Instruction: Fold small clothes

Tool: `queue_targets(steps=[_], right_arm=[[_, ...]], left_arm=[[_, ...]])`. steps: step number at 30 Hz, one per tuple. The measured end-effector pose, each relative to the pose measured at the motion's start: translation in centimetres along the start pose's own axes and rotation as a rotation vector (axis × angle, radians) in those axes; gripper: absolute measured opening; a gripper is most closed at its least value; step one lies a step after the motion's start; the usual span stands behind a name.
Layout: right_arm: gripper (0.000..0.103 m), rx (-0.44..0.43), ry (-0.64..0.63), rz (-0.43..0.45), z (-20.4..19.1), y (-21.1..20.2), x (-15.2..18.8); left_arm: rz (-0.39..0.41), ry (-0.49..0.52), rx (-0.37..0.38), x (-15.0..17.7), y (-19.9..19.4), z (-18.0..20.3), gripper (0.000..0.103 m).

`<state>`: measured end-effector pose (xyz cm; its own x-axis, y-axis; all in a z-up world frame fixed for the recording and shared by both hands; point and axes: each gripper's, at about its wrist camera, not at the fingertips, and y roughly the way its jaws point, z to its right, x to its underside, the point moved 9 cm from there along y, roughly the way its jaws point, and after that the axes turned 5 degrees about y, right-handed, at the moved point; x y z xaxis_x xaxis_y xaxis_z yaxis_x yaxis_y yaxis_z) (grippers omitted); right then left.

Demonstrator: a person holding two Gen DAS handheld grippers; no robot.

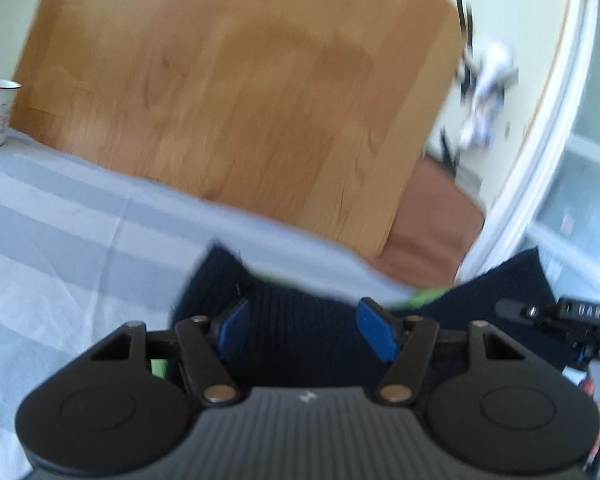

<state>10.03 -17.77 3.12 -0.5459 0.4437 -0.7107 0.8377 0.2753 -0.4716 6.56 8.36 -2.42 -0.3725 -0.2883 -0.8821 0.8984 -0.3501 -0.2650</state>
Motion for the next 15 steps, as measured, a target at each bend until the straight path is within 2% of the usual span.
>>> queue_targets(steps=[4,8,10,11,13,15], right_arm=[[0.034,-0.057,-0.119,-0.036,-7.8,1.7,0.8],[0.042,-0.069,-0.253,-0.140,-14.4,7.0,5.6],[0.055,-0.072,-0.302,-0.240,-15.7,9.9,9.3],[0.058,-0.073,-0.336,-0.293,-16.1,11.1,10.9],[0.077,-0.133,-0.400,-0.295,-17.3,11.1,12.2],[0.078,-0.249,-0.384,-0.306,-18.2,9.5,11.6]], left_arm=[[0.114,-0.131,-0.008,-2.3,-2.9,-2.6,0.060],[0.180,-0.157,-0.074,-3.8,-5.3,-5.0,0.060],[0.191,-0.178,-0.083,-4.1,-6.1,-5.8,0.061],[0.194,-0.185,-0.086,-4.2,-6.4,-6.1,0.061],[0.196,-0.187,-0.093,-4.2,-6.7,-6.5,0.063],[0.184,-0.179,-0.101,-4.1,-6.5,-6.6,0.064]])
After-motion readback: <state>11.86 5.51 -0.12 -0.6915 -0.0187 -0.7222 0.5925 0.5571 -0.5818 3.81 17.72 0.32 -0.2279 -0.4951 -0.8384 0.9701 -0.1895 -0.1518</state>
